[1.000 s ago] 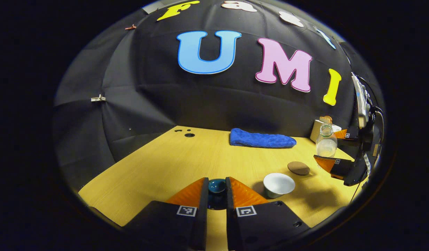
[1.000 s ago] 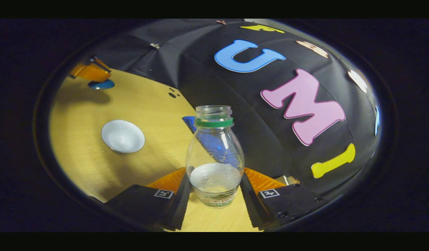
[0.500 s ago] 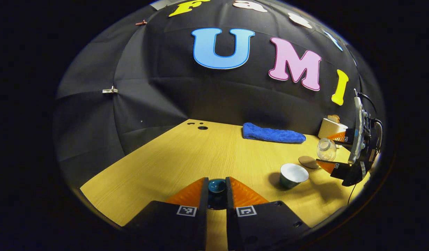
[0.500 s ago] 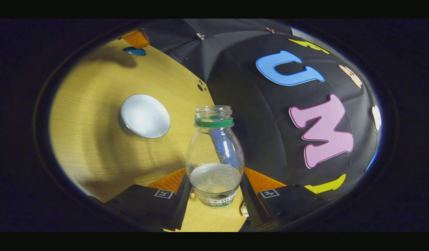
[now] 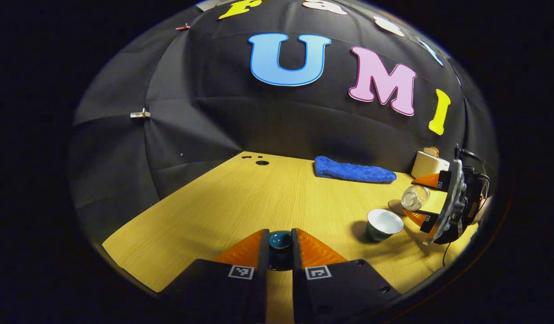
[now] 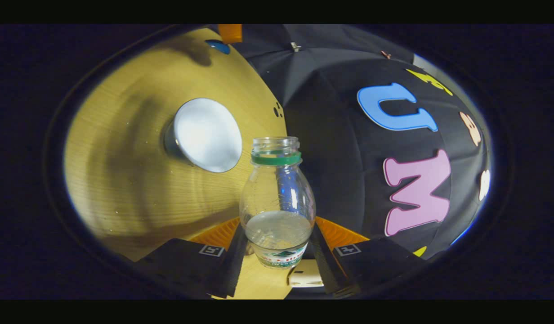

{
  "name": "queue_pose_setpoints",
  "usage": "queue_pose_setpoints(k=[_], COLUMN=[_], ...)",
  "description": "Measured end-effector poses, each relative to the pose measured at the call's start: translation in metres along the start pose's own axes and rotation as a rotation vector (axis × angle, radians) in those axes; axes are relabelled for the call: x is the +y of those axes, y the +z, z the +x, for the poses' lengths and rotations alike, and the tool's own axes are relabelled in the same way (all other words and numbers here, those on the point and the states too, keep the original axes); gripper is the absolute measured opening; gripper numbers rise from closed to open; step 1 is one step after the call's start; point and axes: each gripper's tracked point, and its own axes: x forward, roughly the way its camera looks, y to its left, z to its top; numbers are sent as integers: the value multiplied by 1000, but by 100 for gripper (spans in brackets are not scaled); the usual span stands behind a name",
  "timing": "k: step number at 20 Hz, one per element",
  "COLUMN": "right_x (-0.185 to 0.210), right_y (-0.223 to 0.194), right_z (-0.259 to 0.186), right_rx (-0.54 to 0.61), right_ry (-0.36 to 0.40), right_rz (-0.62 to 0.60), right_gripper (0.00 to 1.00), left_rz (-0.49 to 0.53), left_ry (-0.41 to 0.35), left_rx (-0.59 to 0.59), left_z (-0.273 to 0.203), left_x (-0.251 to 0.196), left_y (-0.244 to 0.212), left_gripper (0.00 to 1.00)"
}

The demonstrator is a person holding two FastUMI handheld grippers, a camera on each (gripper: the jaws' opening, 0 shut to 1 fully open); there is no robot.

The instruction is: Open the teacup lid with one hand, grasp the water bottle and pour water into the teacup with the other hand; after pouring, place the water bottle on the coaster and then close the teacup lid.

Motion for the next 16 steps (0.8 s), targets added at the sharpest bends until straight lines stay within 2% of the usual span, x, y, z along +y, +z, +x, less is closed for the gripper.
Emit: queue_pose_setpoints(k=[1, 4, 5, 7, 8, 10, 11, 13, 16], right_x=[2, 2, 4, 3, 1, 1, 2, 0, -4], right_y=[-1, -4, -4, -4, -2, 0, -1, 1, 0], right_z=[2, 8, 7, 12, 12, 12, 11, 12, 15], right_rx=[-3, -5, -11, -25, -37, -50, -52, -65, -78], right_ry=[4, 11, 21, 38, 37, 35, 37, 41, 43], right_rz=[-16, -57, -66, -90, -115, -145, -151, -171, -219], right_gripper=[77, 70, 74, 70, 74, 74, 77, 73, 73], left_rz=[2, 4, 2, -4, -6, -13, -21, -18, 10], left_ry=[0, 2, 3, 2, 3, 5, 0, -8, -8], left_rx=[3, 14, 20, 22, 21, 26, 29, 29, 18], left_z=[1, 4, 5, 7, 8, 11, 12, 13, 12], left_x=[1, 3, 4, 4, 4, 5, 4, 2, 2], left_y=[-1, -5, -7, -8, -10, -13, -15, -15, -14], left_gripper=[27, 27, 27, 27, 23, 27, 27, 27, 27])
